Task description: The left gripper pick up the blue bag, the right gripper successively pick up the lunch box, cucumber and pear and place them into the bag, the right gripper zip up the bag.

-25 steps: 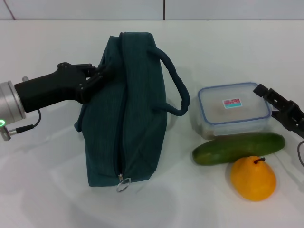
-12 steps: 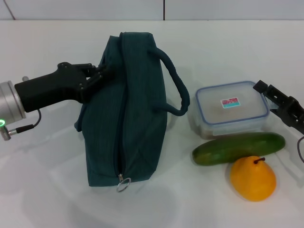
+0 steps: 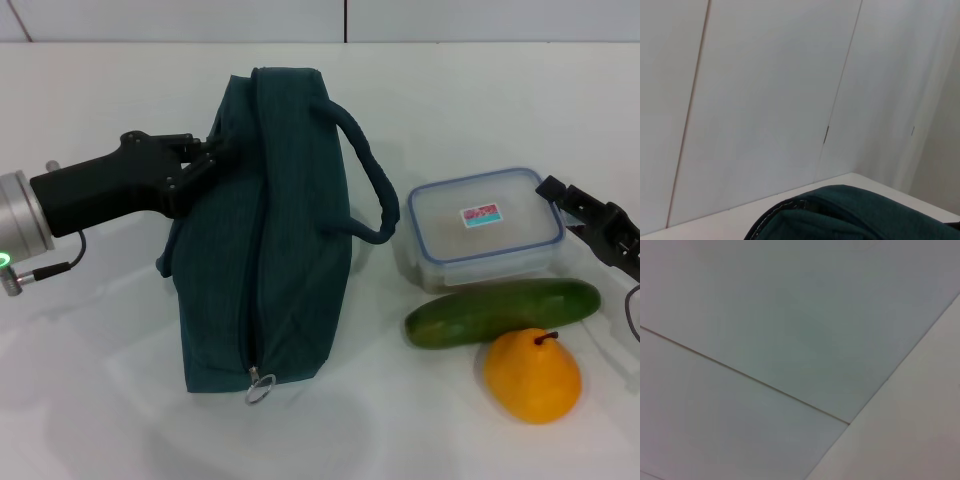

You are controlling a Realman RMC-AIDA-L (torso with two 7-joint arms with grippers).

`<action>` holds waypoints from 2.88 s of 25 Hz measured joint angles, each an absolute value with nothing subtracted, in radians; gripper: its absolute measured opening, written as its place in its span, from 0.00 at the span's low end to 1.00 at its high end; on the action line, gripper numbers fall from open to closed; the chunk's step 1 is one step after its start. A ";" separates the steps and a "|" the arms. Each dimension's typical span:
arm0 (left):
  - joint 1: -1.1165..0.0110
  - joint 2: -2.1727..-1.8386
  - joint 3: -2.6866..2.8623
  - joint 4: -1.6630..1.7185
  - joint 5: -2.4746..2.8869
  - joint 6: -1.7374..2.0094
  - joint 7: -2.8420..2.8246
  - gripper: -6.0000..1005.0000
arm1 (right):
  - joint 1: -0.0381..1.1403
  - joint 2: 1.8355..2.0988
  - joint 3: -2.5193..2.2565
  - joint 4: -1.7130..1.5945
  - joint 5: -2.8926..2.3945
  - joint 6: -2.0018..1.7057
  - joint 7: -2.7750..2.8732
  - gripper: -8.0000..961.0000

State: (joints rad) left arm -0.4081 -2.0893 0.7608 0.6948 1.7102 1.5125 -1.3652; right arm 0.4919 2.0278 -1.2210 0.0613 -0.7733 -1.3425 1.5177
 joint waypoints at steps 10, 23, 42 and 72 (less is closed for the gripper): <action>-0.408 -2.089 0.761 0.695 1.710 1.512 -1.365 0.10 | 0.482 2.028 -1.221 0.041 -0.773 -1.346 1.510 0.32; -0.408 -2.089 0.761 0.691 1.710 1.511 -1.365 0.10 | 0.482 2.028 -1.225 0.038 -0.775 -1.339 1.502 0.30; -0.417 -2.089 0.761 0.684 1.710 1.508 -1.353 0.09 | 0.489 2.028 -1.231 0.034 -0.775 -1.339 1.482 0.21; -0.401 -2.085 0.757 0.693 1.656 1.598 -1.357 0.09 | 0.434 1.997 -1.285 -0.209 -0.807 -1.350 1.342 0.11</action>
